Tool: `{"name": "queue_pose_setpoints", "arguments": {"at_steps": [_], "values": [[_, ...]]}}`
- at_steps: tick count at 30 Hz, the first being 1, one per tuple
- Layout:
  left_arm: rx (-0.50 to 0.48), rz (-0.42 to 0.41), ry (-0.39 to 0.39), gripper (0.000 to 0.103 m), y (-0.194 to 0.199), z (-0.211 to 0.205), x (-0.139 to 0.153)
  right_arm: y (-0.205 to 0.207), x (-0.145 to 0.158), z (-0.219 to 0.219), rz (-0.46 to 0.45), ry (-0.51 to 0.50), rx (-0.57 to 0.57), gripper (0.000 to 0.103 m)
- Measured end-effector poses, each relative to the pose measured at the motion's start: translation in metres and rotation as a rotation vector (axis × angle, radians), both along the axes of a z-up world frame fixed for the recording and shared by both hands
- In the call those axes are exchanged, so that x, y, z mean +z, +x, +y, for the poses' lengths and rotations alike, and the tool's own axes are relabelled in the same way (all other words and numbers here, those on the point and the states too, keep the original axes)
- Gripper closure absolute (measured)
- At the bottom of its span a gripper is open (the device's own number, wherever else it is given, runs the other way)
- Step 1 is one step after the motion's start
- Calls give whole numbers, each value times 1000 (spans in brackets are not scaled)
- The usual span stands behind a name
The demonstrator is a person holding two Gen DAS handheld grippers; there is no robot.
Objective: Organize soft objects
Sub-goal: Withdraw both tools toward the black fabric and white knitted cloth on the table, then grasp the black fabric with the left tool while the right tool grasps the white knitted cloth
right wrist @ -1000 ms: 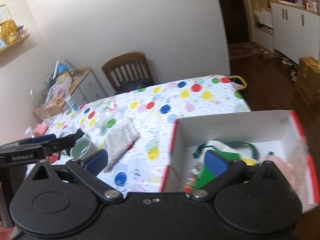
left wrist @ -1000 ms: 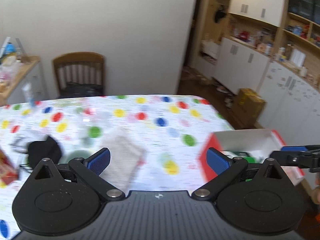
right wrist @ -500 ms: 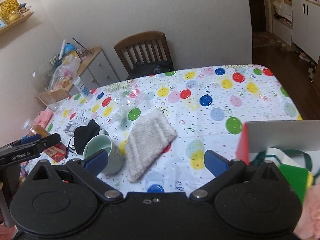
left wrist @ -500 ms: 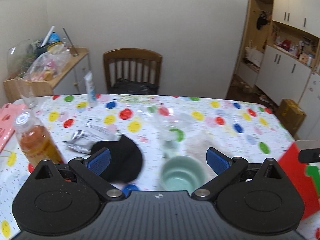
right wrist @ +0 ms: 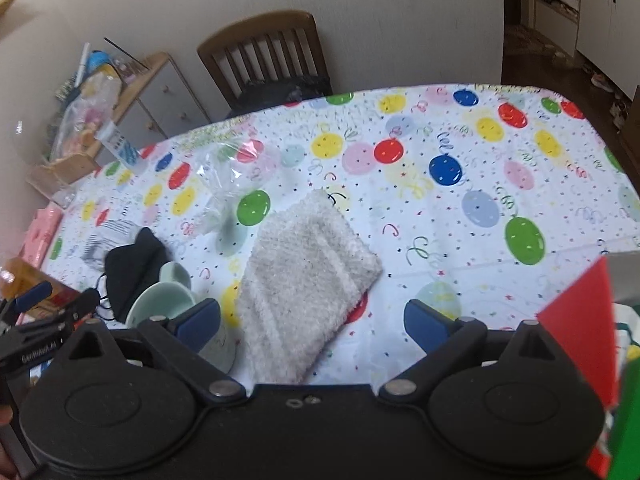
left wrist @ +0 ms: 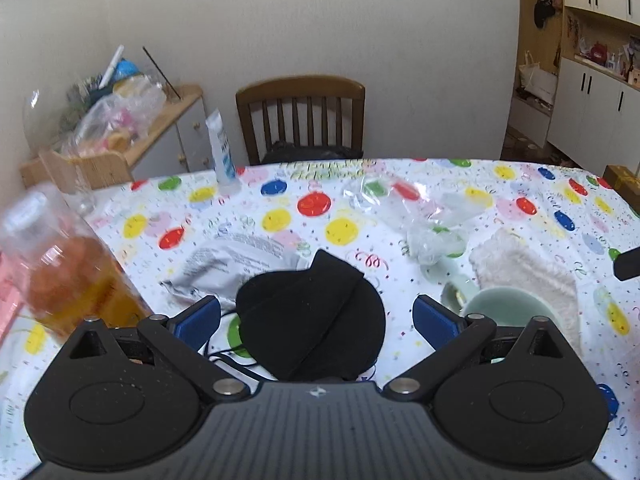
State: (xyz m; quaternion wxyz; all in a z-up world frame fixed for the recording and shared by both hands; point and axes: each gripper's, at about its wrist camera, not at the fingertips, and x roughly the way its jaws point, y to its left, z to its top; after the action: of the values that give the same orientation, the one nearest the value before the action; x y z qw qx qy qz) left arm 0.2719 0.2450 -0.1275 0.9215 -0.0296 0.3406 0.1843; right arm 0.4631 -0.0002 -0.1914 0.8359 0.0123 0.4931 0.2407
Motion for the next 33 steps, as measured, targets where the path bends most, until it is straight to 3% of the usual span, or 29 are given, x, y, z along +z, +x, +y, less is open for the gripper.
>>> {"name": "queue_pose_setpoints", "arguments": {"at_steps": [10,18,22,33], "values": [[6,61,-64,0,22,22,-46,31,-44,22,87,-52,-82,6],[16,44,-151,1,31,39,-59,44,-64,34,134,-67,-121,8],[31,57,-122,1,40,37,-64,50,-69,38,136,-80,-137,9],[75,75,-160,1,54,42,-76,47,-74,61,86,-183,-105,13]]}}
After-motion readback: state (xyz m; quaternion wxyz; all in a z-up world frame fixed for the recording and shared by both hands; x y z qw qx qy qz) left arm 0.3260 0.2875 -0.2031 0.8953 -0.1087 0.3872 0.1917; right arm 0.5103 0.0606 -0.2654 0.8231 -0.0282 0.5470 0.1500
